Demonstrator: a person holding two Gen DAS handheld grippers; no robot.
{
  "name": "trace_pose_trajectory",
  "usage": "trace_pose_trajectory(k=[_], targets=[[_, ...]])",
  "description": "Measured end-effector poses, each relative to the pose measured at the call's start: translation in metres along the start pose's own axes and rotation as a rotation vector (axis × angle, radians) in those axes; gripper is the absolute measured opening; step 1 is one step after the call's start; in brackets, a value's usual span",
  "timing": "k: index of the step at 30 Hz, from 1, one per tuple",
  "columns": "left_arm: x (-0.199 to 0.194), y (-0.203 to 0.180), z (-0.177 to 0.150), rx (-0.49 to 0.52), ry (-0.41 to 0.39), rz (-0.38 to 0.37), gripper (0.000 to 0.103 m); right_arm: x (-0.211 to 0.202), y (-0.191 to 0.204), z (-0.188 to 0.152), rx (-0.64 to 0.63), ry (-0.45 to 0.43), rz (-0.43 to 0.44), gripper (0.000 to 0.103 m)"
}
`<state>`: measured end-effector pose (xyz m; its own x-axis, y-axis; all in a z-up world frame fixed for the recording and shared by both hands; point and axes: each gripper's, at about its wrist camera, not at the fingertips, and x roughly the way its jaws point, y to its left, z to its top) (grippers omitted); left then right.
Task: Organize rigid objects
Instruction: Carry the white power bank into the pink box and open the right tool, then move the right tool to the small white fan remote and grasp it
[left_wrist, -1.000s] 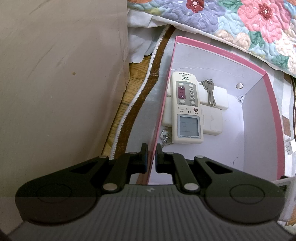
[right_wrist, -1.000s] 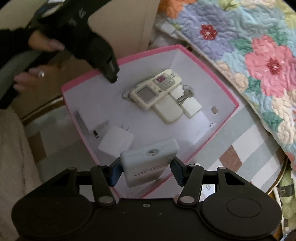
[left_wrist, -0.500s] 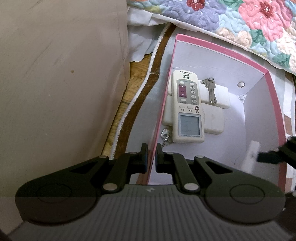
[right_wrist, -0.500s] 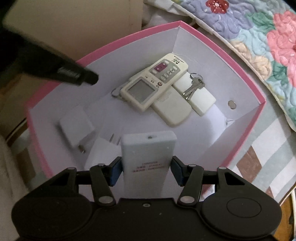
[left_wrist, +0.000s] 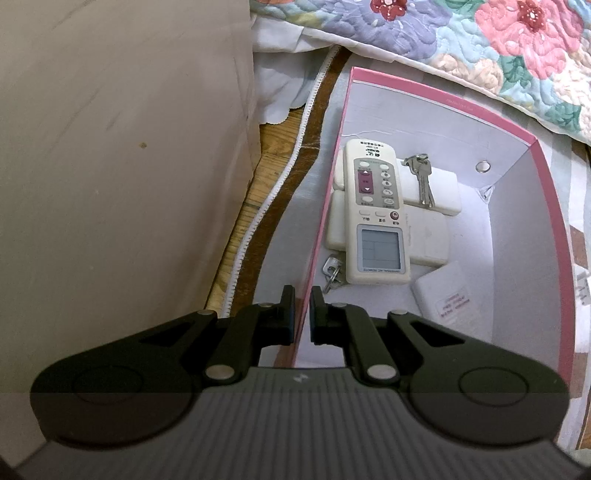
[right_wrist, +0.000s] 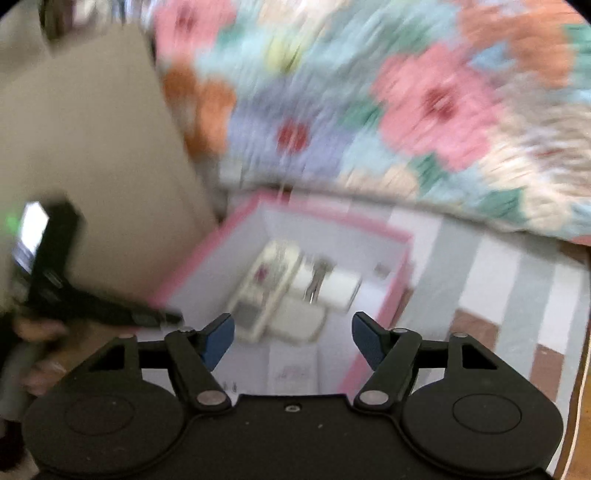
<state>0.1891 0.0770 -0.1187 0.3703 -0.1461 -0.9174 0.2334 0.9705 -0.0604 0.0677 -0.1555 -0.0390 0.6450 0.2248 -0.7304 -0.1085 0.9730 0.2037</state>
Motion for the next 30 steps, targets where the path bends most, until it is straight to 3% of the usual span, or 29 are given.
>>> trace_pose_trajectory(k=[5, 11, 14, 17, 20, 30], targets=[[-0.001, -0.002, 0.0, 0.008, 0.0, 0.01, 0.007, -0.039, -0.032, -0.008, 0.003, -0.081, -0.075, 0.083], [-0.004, -0.004, 0.001, 0.023, -0.001, 0.018, 0.007, -0.036, -0.063, -0.027, -0.05, 0.008, -0.181, 0.082], [-0.004, -0.007, 0.001, 0.036, -0.004, 0.028, 0.007, -0.027, -0.068, -0.04, -0.175, 0.049, -0.15, 0.083], [-0.004, -0.007, 0.0, 0.041, -0.007, 0.026, 0.007, -0.006, -0.066, -0.058, -0.398, 0.104, -0.113, 0.083], [-0.003, -0.006, 0.001, 0.039, -0.004, 0.023, 0.007, 0.025, -0.071, -0.07, -0.54, 0.208, -0.066, 0.082], [0.0, -0.002, 0.002, 0.011, 0.004, 0.011, 0.007, 0.09, -0.096, -0.076, -0.605, 0.359, 0.022, 0.08]])
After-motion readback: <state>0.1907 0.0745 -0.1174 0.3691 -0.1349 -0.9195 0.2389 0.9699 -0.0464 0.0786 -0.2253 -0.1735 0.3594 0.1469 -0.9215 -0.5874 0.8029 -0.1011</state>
